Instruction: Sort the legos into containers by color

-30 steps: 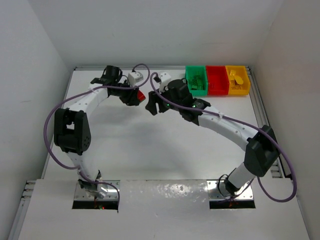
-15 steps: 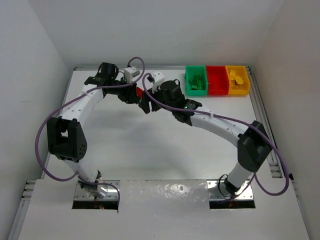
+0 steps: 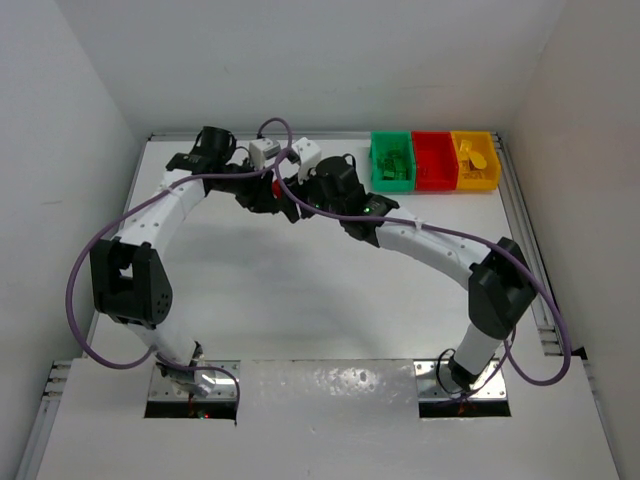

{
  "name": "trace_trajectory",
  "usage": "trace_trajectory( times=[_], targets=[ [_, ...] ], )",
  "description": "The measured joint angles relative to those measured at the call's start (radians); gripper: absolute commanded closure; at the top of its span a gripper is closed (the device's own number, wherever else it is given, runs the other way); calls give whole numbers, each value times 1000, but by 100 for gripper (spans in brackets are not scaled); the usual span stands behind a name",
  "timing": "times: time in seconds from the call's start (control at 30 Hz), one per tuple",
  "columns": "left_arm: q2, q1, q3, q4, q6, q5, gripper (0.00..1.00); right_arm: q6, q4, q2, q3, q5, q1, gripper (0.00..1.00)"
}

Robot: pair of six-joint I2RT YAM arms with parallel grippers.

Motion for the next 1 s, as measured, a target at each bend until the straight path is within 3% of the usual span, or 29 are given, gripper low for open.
trace_trajectory(
  times=[0.57, 0.67, 0.7, 0.8, 0.83, 1.0],
  targets=[
    [0, 0, 10, -46, 24, 38, 100, -49, 1, 24, 35, -27, -5, 52],
    [0, 0, 10, -46, 24, 39, 100, -50, 1, 28, 35, -28, -5, 62],
    [0, 0, 10, -45, 24, 38, 100, -49, 1, 30, 35, -30, -5, 71],
    [0, 1, 10, -48, 24, 35, 100, -58, 1, 30, 35, -27, -6, 86],
    [0, 1, 10, -49, 25, 34, 100, -59, 1, 30, 35, -26, -6, 99],
    [0, 2, 9, -51, 24, 20, 100, -56, 0, 31, 35, -9, -6, 100]
  ],
)
